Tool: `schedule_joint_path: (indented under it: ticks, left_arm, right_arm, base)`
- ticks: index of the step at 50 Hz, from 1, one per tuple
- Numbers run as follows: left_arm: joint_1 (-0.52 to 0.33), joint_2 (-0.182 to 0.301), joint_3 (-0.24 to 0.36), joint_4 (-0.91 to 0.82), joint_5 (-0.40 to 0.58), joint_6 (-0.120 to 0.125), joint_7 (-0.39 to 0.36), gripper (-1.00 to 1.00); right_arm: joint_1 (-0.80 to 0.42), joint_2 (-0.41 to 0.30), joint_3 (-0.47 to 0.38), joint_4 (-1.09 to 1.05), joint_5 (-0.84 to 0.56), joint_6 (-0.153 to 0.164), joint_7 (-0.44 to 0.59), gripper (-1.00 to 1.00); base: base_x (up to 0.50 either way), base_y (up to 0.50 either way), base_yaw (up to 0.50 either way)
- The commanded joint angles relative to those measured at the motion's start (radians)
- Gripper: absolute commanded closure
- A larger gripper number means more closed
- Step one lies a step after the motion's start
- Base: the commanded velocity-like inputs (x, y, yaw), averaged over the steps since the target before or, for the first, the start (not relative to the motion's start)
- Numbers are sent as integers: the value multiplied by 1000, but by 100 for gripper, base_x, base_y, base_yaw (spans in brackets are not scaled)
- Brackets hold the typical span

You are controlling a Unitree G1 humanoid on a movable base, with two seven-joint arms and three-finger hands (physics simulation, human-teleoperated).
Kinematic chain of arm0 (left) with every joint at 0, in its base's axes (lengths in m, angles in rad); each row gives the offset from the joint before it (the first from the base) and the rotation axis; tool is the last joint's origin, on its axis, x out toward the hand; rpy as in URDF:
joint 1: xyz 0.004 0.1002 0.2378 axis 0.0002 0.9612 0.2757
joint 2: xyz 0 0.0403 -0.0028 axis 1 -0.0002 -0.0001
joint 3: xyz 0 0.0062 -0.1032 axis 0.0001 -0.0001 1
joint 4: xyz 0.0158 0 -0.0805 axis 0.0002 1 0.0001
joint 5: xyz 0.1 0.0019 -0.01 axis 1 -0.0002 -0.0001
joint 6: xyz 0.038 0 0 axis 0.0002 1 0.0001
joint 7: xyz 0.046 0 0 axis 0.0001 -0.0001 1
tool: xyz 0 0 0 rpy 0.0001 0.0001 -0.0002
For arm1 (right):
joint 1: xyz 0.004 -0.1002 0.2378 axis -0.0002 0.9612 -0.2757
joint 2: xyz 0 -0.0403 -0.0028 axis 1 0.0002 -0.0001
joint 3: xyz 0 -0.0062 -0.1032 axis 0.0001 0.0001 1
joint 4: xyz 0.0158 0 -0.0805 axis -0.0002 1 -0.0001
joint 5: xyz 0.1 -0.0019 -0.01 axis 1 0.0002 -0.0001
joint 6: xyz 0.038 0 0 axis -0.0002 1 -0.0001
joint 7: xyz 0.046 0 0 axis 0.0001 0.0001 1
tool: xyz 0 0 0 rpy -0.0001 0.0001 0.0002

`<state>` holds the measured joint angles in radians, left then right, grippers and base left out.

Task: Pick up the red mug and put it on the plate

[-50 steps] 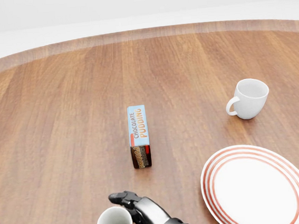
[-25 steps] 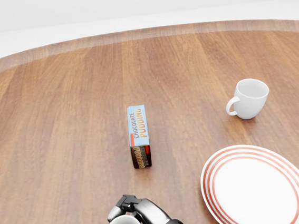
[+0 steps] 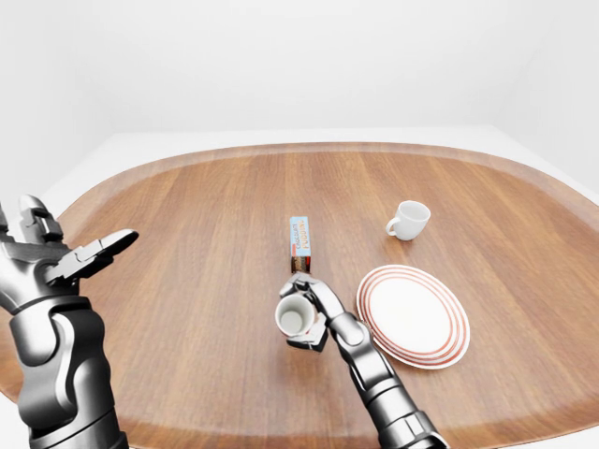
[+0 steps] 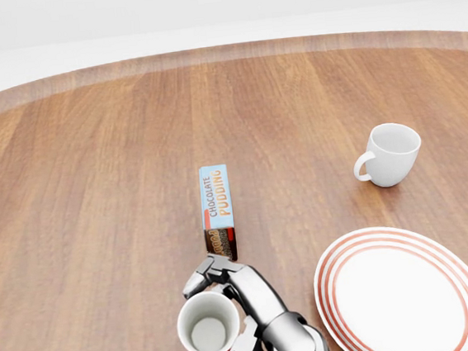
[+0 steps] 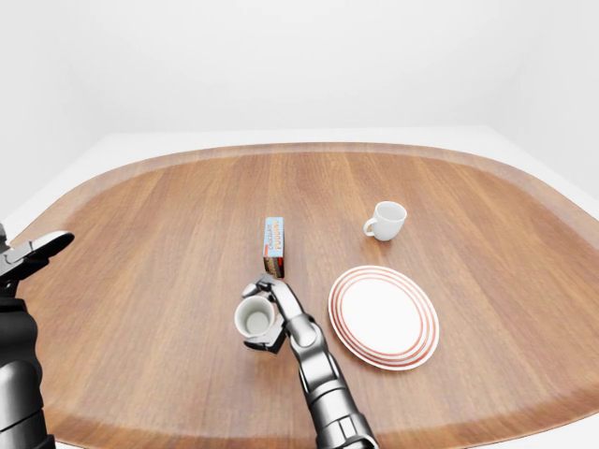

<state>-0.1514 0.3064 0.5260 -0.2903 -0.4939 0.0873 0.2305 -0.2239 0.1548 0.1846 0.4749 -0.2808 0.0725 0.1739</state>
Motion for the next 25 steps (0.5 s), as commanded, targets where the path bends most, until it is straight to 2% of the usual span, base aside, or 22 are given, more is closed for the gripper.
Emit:
schedule_joint_path:
  ticks: [1, 10, 13, 18, 21, 23, 25]
  left_arm:
    - [2, 1, 3, -5, -1, 0, 1, -100]
    - [2, -1, 1, -4, -1, 0, 0, -100]
    - [3, -1, 3, -4, -3, 0, 0, -100]
    - [-2, 1, 2, 3, -2, 0, 2, -100]
    - [-2, 2, 1, 4, -2, 0, 2, -100]
    - [-3, 3, 1, 4, -2, 0, 3, -100]
    - [-5, 4, -1, 8, 0, 0, 3, -100]
  right_arm:
    - [-5, -51, -37, -251, 65, 15, -39, 100]
    - [-207, -177, -163, -449, 68, 15, 19, 100]
    - [-326, -231, -205, -517, 78, 15, 52, 100]
    - [-563, -348, -253, -390, 93, 15, 142, 100]
    - [-651, -418, -268, -253, 75, 15, 187, 100]
    - [-667, -446, -276, -213, 61, 15, 205, 100]
    - [-605, -492, -246, -196, -21, 15, 234, 100]
  base:
    - [0, 0, 0]
    - [0, 0, 0]
    - [0, 0, 0]
    - [0, 0, 0]
    - [0, 0, 0]
    - [0, 0, 0]
    - [0, 0, 0]
